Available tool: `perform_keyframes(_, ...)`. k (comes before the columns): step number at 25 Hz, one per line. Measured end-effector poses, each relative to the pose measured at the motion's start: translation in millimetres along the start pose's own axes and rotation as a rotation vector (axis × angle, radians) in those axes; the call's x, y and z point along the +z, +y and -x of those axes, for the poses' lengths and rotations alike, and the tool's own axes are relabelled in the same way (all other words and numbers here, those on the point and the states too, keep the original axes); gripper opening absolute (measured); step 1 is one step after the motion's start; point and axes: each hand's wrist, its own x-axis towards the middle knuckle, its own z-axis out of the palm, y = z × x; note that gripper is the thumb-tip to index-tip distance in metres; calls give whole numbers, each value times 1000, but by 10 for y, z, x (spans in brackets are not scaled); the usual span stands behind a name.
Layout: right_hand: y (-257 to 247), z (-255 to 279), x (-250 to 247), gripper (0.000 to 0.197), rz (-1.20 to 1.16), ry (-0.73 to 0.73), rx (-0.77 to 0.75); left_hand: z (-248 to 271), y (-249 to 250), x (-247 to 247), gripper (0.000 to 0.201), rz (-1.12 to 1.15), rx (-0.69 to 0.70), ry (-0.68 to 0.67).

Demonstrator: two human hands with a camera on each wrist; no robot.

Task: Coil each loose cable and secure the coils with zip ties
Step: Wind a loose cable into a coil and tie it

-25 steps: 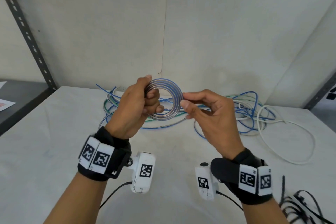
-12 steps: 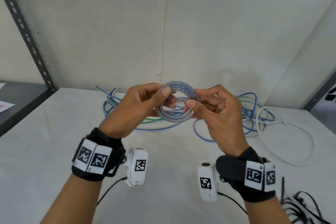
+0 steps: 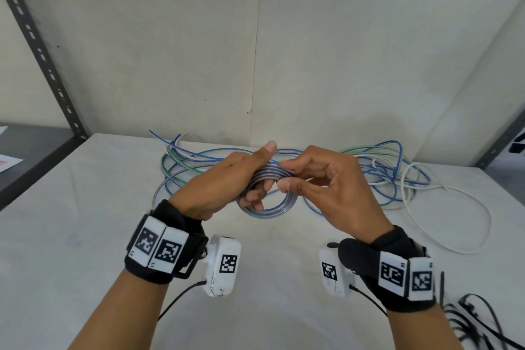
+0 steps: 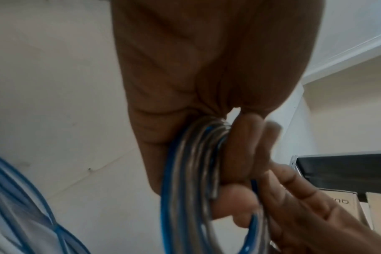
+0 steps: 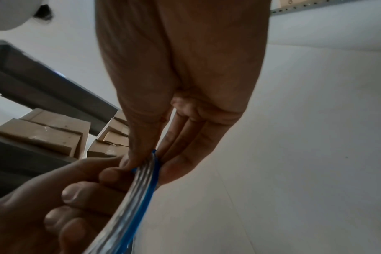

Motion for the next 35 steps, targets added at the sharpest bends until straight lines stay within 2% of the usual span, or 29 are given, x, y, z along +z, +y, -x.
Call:
perform_keyframes(6, -34, 4, -2, 19, 43, 18, -11, -50, 15, 86, 52, 40, -35, 82)
perform_keyframes(12, -42, 40, -80, 20, -6, 24, 51, -126, -66, 225, 56, 113, 3, 102)
perform_keyframes(16, 62, 76, -557, 11, 107, -106, 271, -217, -205, 498, 52, 128, -50, 66)
perform_keyframes(19, 263, 320, -1034, 4, 443, -200, 476, -235, -304, 768, 51, 50, -73, -12)
perform_keyframes(22, 435, 713, -1376, 22, 886, -416, 731, -213, -345, 943, 52, 15, -82, -74)
perform_keyframes(25, 500, 1048, -1408, 41, 1042, -606, 937, -193, -339, 994, 51, 18, -86, -102)
perform_keyframes(28, 595, 1185, -1328, 30, 1056, -659, 927, -161, -312, 1007, 51, 24, -73, -116)
perform_keyframes(31, 617, 1075, -1310, 15, 1049, -659, 893, -143, -292, 980, 51, 37, -66, -107)
perform_keyframes(33, 545, 928, -1255, 11, 1087, -592, 846, -155, -285, 948, 50, 49, -59, -93)
perform_keyframes(35, 414, 738, -1145, 12, 1147, -467, 699, -180, -281, 869, 48, 76, -57, -57)
